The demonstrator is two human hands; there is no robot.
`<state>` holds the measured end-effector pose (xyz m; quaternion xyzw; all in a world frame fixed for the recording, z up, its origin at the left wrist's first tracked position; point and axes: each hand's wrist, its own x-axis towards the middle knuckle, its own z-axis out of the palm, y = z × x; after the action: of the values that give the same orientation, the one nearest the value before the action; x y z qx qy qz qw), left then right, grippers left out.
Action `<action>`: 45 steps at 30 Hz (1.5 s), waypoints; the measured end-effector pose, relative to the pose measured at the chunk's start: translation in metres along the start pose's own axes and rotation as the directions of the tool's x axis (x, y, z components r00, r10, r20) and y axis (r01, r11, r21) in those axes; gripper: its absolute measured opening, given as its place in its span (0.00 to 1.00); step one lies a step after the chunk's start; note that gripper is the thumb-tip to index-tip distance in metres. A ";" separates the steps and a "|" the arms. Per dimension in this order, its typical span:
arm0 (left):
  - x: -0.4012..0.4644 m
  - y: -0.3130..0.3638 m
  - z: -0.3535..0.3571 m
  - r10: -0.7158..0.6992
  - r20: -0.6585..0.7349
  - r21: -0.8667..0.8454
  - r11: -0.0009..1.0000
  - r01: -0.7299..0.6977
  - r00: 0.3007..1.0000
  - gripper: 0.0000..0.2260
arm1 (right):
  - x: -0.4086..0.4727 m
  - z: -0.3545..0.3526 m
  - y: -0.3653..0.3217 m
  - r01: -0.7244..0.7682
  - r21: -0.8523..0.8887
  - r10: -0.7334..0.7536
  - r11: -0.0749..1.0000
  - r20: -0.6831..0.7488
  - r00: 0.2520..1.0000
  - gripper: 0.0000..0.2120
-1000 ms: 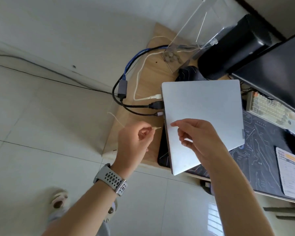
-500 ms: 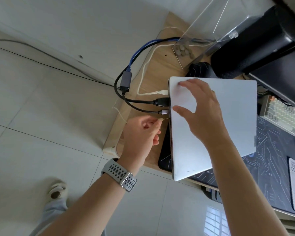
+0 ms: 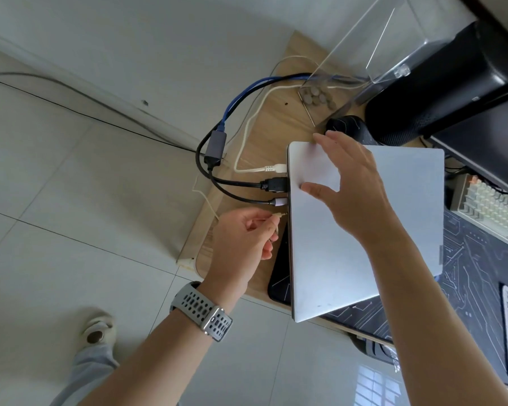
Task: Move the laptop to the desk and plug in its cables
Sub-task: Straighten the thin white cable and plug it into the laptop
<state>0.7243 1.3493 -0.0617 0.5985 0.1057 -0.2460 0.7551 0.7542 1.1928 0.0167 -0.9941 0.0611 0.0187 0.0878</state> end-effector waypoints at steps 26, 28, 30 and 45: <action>0.006 -0.008 0.021 0.372 -0.084 0.510 0.813 -0.281 0.924 0.18 | 0.009 0.009 0.012 0.047 0.135 -0.044 0.990 -0.031 0.999 0.29; 0.006 -0.008 0.022 0.387 -0.077 0.533 0.795 -0.290 0.919 0.18 | 0.010 0.010 0.013 0.052 0.141 -0.048 0.989 -0.033 0.998 0.29; 0.005 -0.007 0.021 0.389 -0.064 0.557 0.778 -0.290 0.919 0.18 | 0.010 0.010 0.014 0.049 0.140 -0.045 0.989 -0.032 0.998 0.29; -0.078 0.124 0.008 -0.073 0.140 0.553 0.833 -0.017 0.988 0.11 | -0.094 -0.116 0.050 -0.179 0.766 0.343 0.617 -0.057 0.938 0.26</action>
<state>0.7184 1.3806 0.0817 0.7685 -0.0201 -0.3228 0.5521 0.6577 1.1341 0.1263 -0.8452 0.2162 -0.0944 0.4795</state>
